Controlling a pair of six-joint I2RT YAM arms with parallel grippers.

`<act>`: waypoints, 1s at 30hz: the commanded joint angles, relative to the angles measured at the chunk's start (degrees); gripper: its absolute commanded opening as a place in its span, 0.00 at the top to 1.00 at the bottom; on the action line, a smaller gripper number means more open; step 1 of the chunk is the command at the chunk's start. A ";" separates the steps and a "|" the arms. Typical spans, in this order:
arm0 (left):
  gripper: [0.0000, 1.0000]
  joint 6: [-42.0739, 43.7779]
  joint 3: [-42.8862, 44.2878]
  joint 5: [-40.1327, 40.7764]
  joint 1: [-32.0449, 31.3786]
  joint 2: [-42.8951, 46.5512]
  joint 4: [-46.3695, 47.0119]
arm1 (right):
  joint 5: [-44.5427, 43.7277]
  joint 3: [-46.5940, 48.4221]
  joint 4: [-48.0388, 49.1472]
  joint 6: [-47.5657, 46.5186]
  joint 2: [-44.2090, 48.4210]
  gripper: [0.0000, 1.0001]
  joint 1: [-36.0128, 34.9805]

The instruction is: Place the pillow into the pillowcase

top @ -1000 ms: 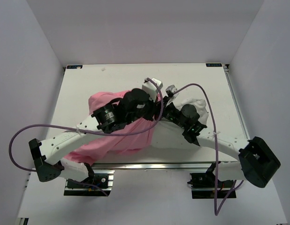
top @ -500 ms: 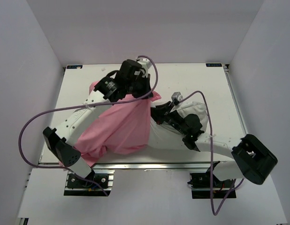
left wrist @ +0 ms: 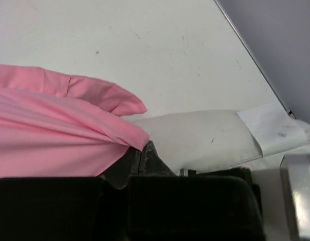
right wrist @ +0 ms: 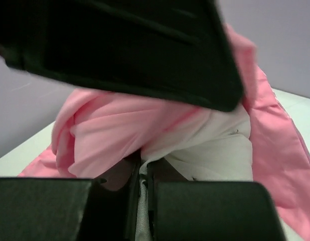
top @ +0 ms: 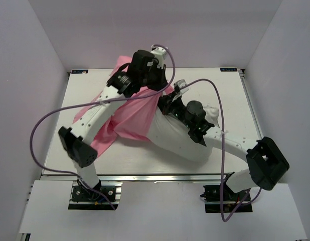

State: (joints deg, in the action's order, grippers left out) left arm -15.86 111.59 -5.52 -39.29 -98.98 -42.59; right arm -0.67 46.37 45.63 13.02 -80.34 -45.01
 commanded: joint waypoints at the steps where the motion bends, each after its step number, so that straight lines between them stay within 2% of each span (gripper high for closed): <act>1: 1.00 3.02 15.26 -15.02 -0.97 -5.68 8.06 | 7.00 6.53 3.85 -0.10 -2.45 1.00 -0.52; 4: 1.00 2.94 23.30 -24.34 -0.97 -12.10 6.73 | 3.67 9.78 2.90 3.50 -5.35 1.00 2.11; 7: 1.00 1.53 18.08 -29.02 -0.97 -12.99 9.80 | 1.20 11.73 -0.01 7.28 -8.78 1.00 5.01; 8: 1.00 1.27 16.66 -28.33 -0.97 -12.99 9.89 | 1.02 11.12 -0.01 8.07 -9.39 0.93 5.72; 9: 0.93 1.44 15.51 -26.14 -0.88 -13.17 8.67 | 0.84 9.46 -0.27 9.30 -9.31 0.84 6.77; 10: 0.69 1.62 13.67 -24.82 -0.88 -13.43 7.79 | 0.84 8.57 -0.62 9.66 -8.88 0.66 7.04; 11: 0.58 1.79 12.61 -23.85 -0.88 -13.61 7.26 | -1.07 7.61 -2.02 9.75 -7.83 0.57 7.48; 13: 0.34 1.79 10.76 -22.00 -0.88 -13.43 6.12 | -1.53 5.58 -4.92 10.01 -6.25 0.45 8.19; 14: 0.15 1.79 9.45 -21.38 -0.88 -13.26 5.77 | -2.05 5.05 -8.67 9.75 -4.24 0.32 8.36; 16: 0.02 1.53 8.47 -18.06 -0.88 -12.03 4.45 | -3.37 4.96 -14.05 7.22 -2.29 0.15 8.36; 18: 0.02 1.36 6.54 -15.68 -0.88 -10.37 3.40 | -5.39 6.10 -23.94 5.10 0.70 0.11 8.45; 21: 0.02 0.39 0.40 -9.88 -0.88 -3.96 4.53 | -12.14 9.60 -36.36 -0.61 3.78 0.11 8.54; 25: 0.02 -0.66 -8.22 -2.41 -0.88 9.03 8.13 | -24.52 19.08 -49.62 -6.86 4.66 0.11 9.50; 28: 0.02 -1.02 -10.43 5.59 -0.88 13.80 7.44 | -28.77 22.96 -55.18 -7.74 5.01 0.11 11.87; 30: 0.02 -0.84 -9.73 11.39 -0.88 16.70 4.80 | -26.95 26.92 -57.83 -8.35 5.19 0.10 14.76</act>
State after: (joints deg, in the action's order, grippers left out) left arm -17.17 102.04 -2.81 -39.55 -87.44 -33.54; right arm -21.19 67.26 -5.04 6.92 -77.58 -34.28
